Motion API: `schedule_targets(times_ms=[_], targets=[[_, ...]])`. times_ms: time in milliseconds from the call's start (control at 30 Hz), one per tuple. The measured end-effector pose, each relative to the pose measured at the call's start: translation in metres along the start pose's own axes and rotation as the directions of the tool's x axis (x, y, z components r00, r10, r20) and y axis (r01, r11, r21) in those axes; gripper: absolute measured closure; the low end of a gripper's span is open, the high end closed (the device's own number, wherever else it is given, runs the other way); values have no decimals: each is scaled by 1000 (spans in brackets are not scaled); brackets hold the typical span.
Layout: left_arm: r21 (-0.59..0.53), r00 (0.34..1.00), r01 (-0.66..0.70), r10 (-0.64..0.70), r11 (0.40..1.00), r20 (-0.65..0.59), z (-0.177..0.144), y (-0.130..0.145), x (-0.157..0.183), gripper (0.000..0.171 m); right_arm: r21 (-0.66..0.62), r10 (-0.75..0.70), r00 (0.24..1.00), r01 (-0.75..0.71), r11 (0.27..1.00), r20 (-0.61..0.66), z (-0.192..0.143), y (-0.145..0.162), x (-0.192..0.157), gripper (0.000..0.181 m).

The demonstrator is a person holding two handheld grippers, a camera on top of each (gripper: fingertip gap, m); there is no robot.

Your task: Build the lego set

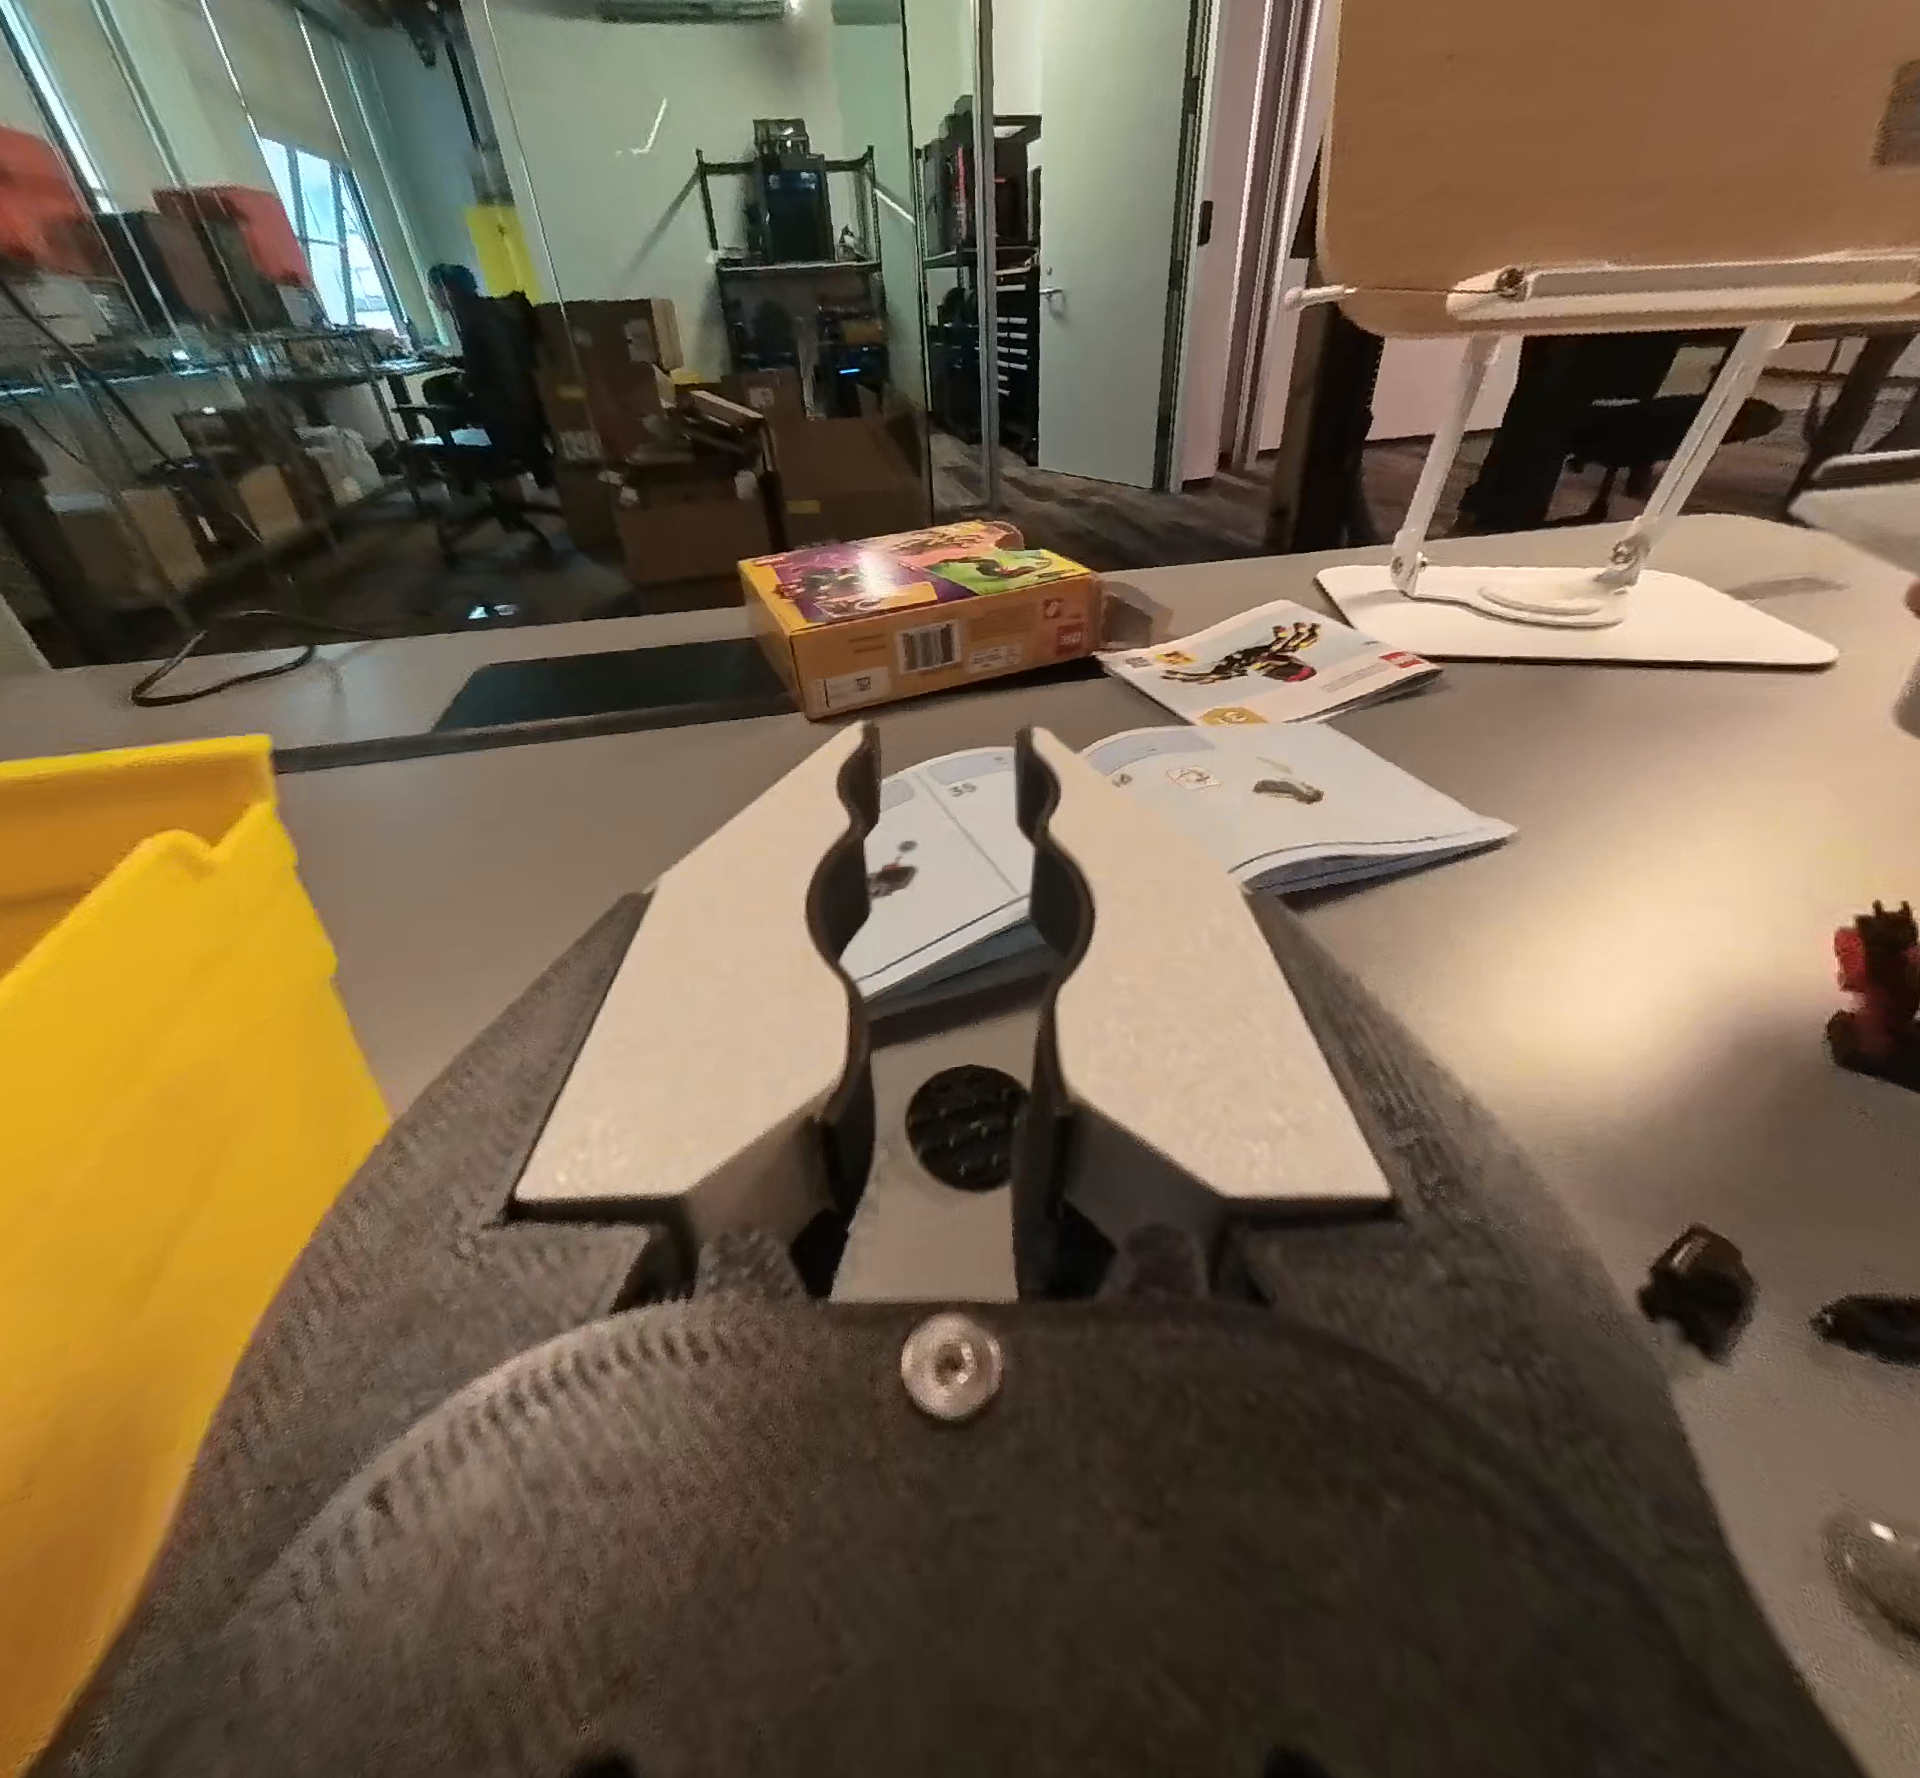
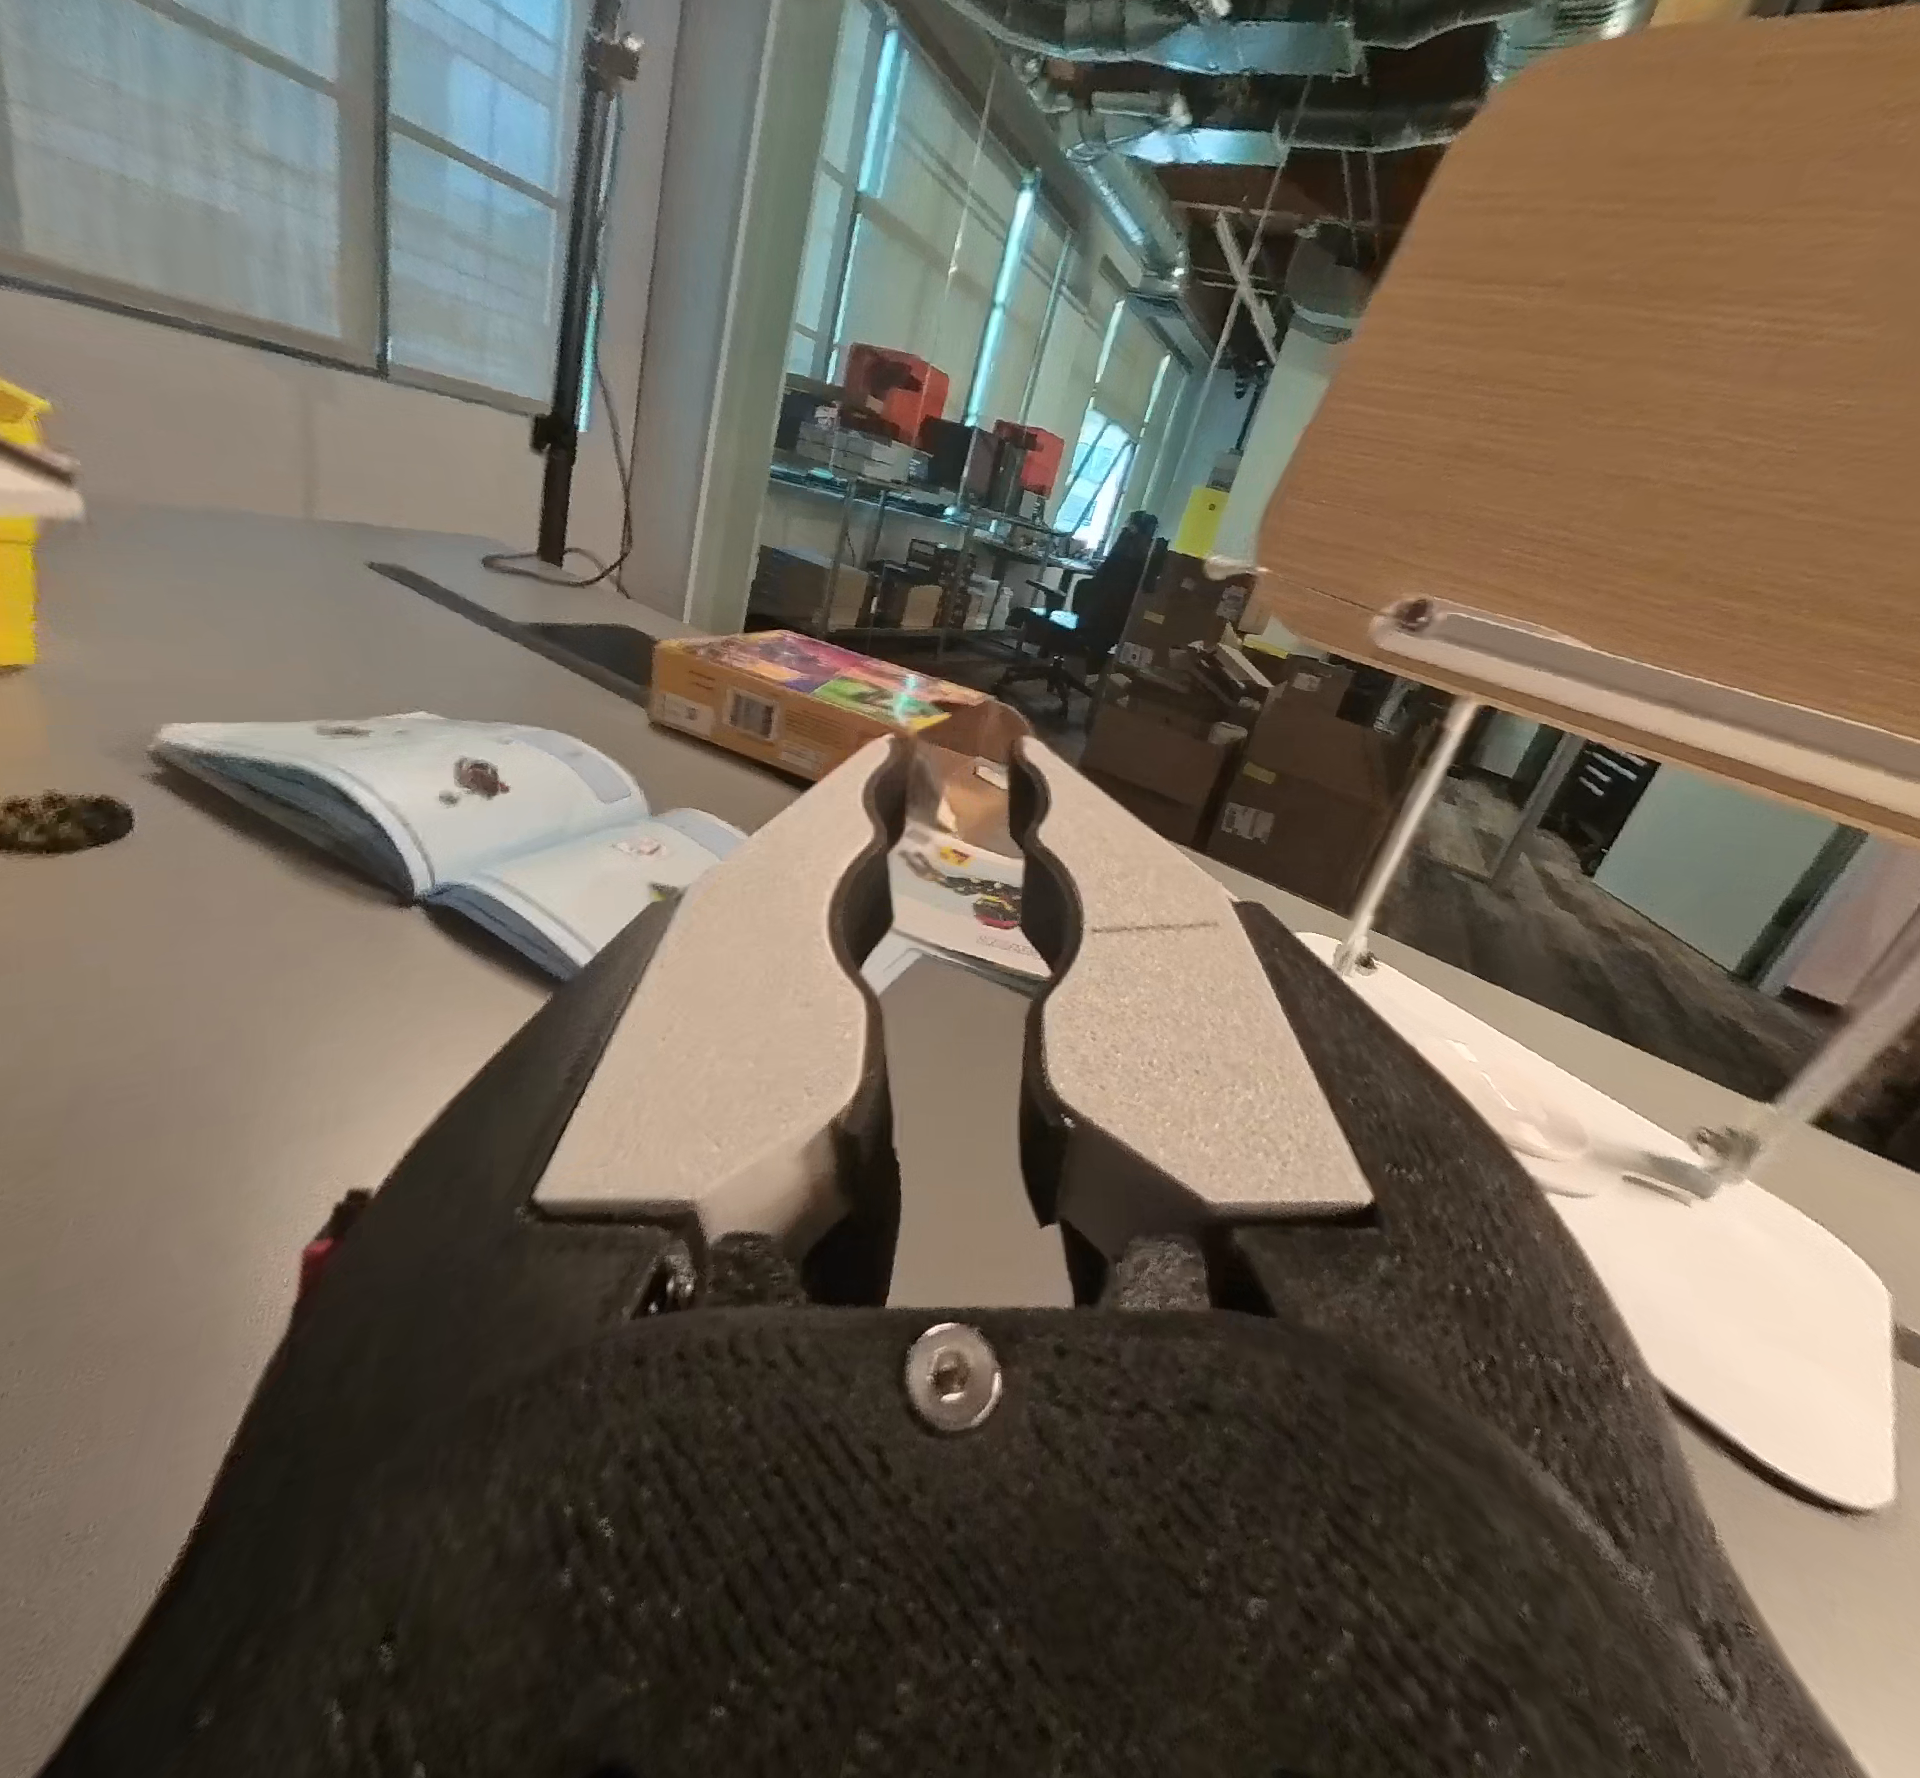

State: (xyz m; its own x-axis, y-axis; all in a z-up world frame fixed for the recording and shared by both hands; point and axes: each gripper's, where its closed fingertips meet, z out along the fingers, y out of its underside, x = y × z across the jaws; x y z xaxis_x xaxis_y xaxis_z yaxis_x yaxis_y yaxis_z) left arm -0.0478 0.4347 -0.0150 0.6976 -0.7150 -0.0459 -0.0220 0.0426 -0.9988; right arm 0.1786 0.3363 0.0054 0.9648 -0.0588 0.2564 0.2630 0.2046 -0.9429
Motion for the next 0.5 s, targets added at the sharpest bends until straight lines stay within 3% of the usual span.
schedule_targets(times_ms=[133,300,500], targets=[[62,996,68,-64,996,-62,-6,-7,3,147,-143,-65,979,94,985,194,12,3,-40,146],[154,975,199,-181,968,-126,-11,-21,1,150,-376,-25,869,240,895,494,43,3,-124,127],[161,952,303,-292,939,-87,-12,-19,-20,152,-403,-144,696,558,726,704,81,32,-183,122]])
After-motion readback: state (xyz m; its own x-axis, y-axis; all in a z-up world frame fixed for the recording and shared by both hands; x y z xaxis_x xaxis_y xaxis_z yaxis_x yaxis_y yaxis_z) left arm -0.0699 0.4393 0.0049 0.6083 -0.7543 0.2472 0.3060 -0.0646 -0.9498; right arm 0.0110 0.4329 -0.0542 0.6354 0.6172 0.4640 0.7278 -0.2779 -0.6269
